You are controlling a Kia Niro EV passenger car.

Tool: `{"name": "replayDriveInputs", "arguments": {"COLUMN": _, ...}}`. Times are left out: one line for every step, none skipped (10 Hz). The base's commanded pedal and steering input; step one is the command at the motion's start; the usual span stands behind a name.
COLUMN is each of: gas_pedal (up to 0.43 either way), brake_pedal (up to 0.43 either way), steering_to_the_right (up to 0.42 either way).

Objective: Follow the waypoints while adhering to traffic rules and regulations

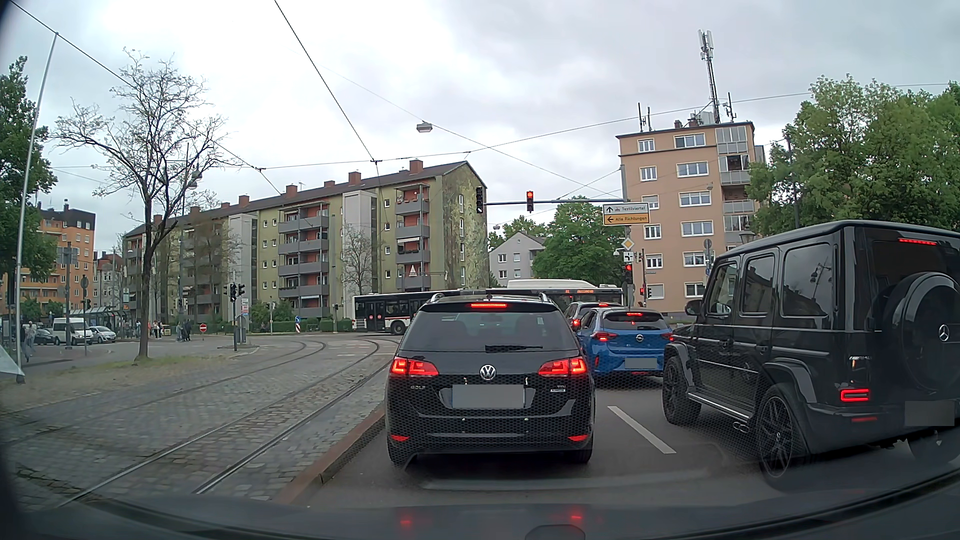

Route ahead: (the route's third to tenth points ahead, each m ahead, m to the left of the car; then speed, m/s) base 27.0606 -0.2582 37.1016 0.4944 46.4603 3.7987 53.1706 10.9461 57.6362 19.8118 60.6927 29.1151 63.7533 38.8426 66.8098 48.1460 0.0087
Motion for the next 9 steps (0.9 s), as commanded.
{"name": "replayDriveInputs", "arguments": {"gas_pedal": 0.0, "brake_pedal": 0.238, "steering_to_the_right": -0.01}}
{"name": "replayDriveInputs", "arguments": {"gas_pedal": 0.0, "brake_pedal": 0.238, "steering_to_the_right": -0.01}}
{"name": "replayDriveInputs", "arguments": {"gas_pedal": 0.0, "brake_pedal": 0.238, "steering_to_the_right": -0.01}}
{"name": "replayDriveInputs", "arguments": {"gas_pedal": 0.0, "brake_pedal": 0.238, "steering_to_the_right": -0.01}}
{"name": "replayDriveInputs", "arguments": {"gas_pedal": 0.0, "brake_pedal": 0.238, "steering_to_the_right": -0.01}}
{"name": "replayDriveInputs", "arguments": {"gas_pedal": 0.0, "brake_pedal": 0.238, "steering_to_the_right": -0.01}}
{"name": "replayDriveInputs", "arguments": {"gas_pedal": 0.0, "brake_pedal": 0.238, "steering_to_the_right": -0.01}}
{"name": "replayDriveInputs", "arguments": {"gas_pedal": 0.0, "brake_pedal": 0.238, "steering_to_the_right": -0.01}}
{"name": "replayDriveInputs", "arguments": {"gas_pedal": 0.0, "brake_pedal": 0.238, "steering_to_the_right": -0.01}}
